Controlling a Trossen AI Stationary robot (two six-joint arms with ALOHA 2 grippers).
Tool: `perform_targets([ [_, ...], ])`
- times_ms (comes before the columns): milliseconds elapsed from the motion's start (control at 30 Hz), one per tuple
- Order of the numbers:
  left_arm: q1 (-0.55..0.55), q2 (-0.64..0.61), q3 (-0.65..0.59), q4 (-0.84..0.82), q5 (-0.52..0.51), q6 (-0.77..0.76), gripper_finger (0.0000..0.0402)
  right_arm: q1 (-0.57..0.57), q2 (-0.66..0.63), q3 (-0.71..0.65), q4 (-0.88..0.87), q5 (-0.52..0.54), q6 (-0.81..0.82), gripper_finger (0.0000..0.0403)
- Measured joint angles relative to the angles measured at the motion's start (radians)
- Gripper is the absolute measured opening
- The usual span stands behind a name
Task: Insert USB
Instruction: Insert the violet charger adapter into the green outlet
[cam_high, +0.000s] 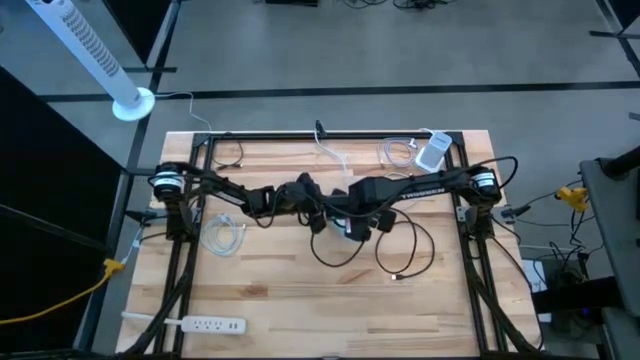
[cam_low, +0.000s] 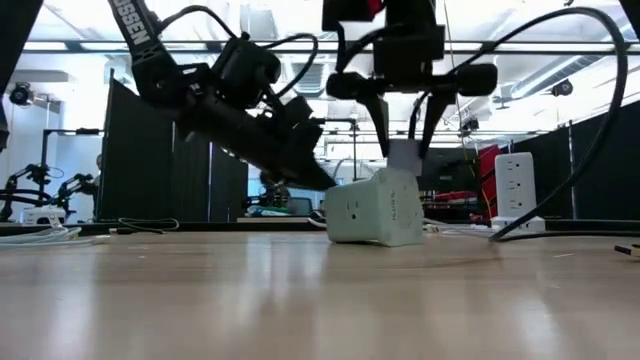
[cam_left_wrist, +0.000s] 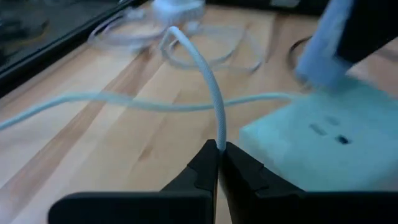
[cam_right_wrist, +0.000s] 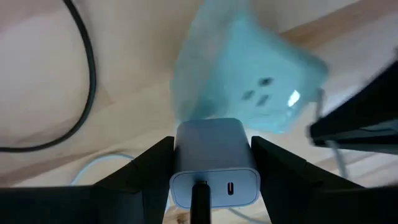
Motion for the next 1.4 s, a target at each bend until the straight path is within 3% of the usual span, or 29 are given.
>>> perform_targets([
  [167, 0.000, 0.030, 0.000, 0.059, 0.033, 0.015, 0.0005, -0.006, -0.001, 0.055, 0.009, -0.010, 0.004, 0.0188],
  [333, 0.000, 0.042, 0.000, 0.057, 0.033, 0.014, 0.0005, -0.036, -0.001, 0.077, 0.003, -0.091, -0.008, 0.0188],
  [600, 0.000, 0.043, 0.000, 0.056, 0.032, 0.015, 0.0005, -0.108, -0.001, 0.066, -0.064, -0.075, -0.130, 0.0188],
  [1400, 0.000, 0.043, 0.000, 0.054, 0.030, 0.015, 0.0005, -0.108, -0.003, -0.001, -0.038, -0.025, -0.242, 0.0188],
])
